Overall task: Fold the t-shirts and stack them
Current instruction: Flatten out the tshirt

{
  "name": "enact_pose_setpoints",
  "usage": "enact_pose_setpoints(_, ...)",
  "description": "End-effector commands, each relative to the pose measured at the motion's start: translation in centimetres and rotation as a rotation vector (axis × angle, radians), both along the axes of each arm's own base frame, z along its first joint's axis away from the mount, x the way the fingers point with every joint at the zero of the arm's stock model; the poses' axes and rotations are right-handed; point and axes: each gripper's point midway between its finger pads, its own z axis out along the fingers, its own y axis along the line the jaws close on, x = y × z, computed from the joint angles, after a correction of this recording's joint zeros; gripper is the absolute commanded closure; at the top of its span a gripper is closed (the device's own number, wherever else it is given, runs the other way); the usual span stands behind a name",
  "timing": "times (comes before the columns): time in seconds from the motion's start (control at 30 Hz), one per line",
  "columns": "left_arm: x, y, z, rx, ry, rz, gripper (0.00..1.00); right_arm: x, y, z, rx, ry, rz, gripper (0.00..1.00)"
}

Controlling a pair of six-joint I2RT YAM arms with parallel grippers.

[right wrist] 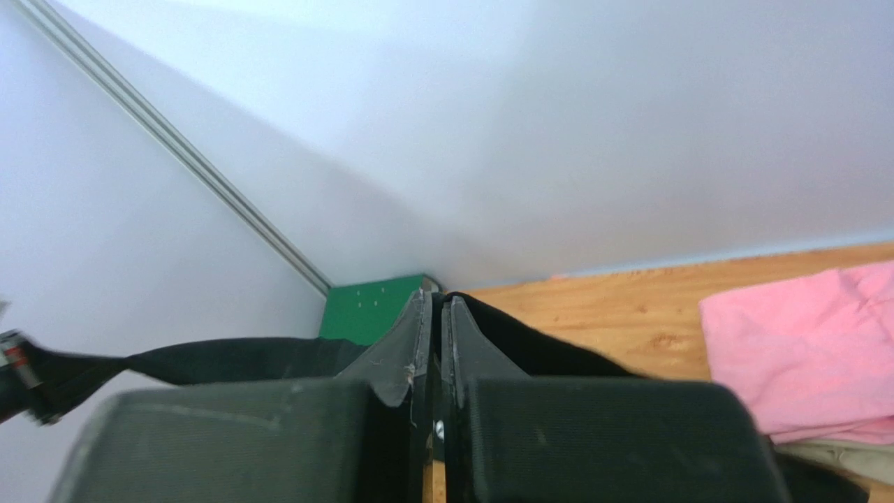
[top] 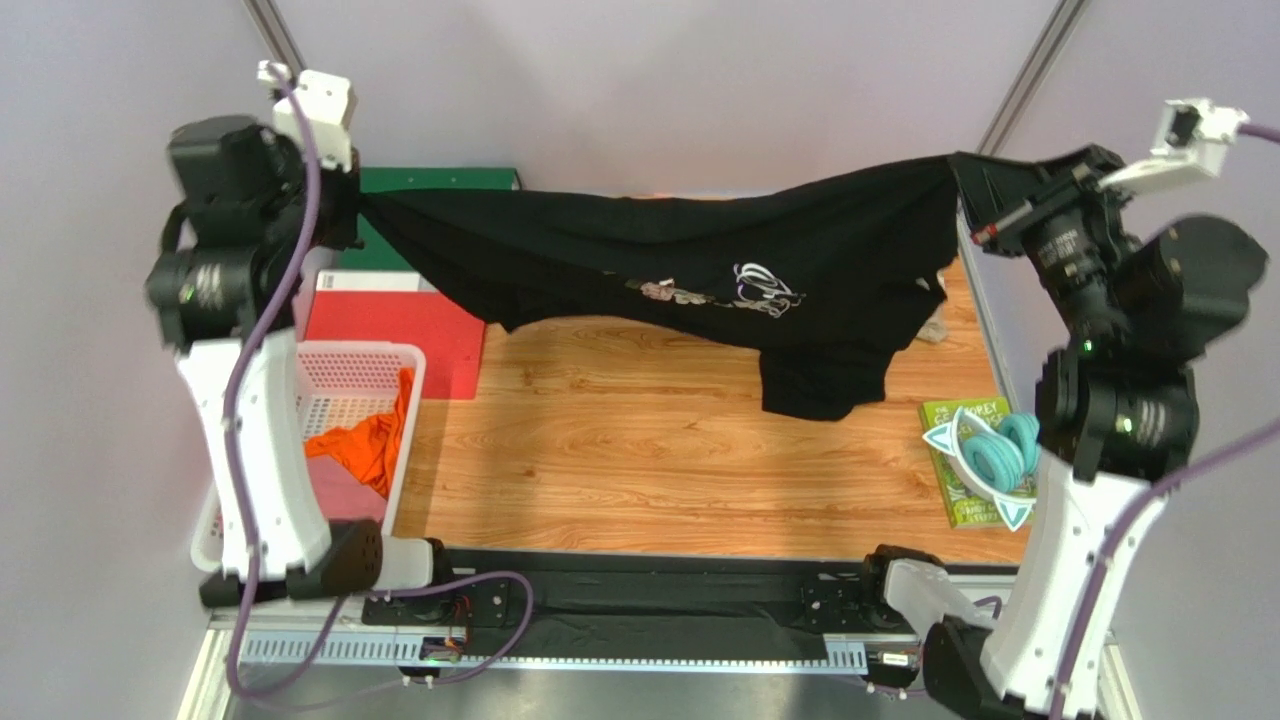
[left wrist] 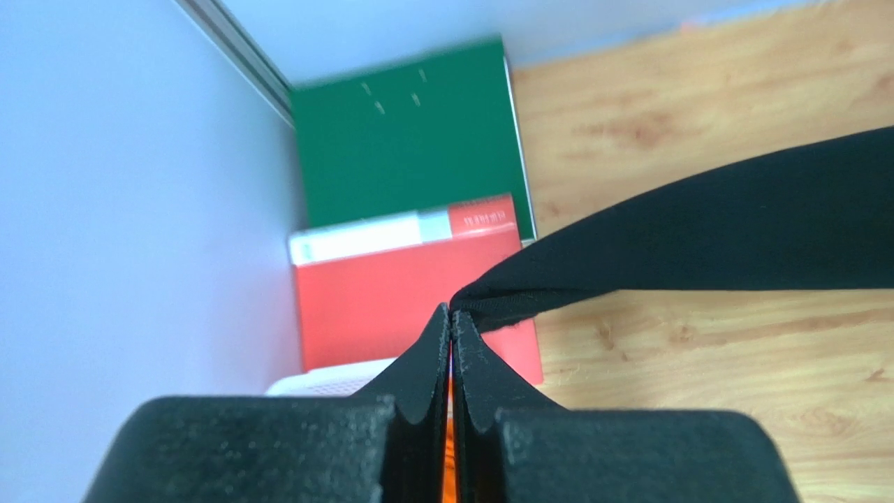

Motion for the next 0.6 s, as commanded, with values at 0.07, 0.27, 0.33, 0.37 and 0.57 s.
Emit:
enact_pose_setpoints(0.07, -11.6, -0.1, 9.5, 0.081, -0.314, 0.034, 1.00, -8.2, -0.3, 4.9, -0.038, -0.197, -0.133, 1.00)
enact_pose_setpoints(0.27, -18.6, 1.5, 13.8, 0.182, -0.507, 0.142, 1.00, -14.4, -0.3, 9.2, -0.057, -0.316, -0.197, 1.00)
enact_pose_setpoints(0.33, -19.2, 1.5, 13.0, 0.201, -0.510, 0.139, 1.00, -16.3, -0.8, 10.4, -0.047, -0.359, -0.227, 1.00)
enact_pose_setpoints(0.37, -19.3, 2.0, 12.6, 0.208, -0.500, 0.164, 1.00, -16.4, -1.0, 10.6, -0.055, -0.361, -0.236, 1.00)
enact_pose_setpoints(0.57, -15.0, 3.1, 7.8, 0.226, -0.356, 0.186, 1.00, -12.6, -3.3, 9.0, -0.049, -0.248, -0.333, 1.00)
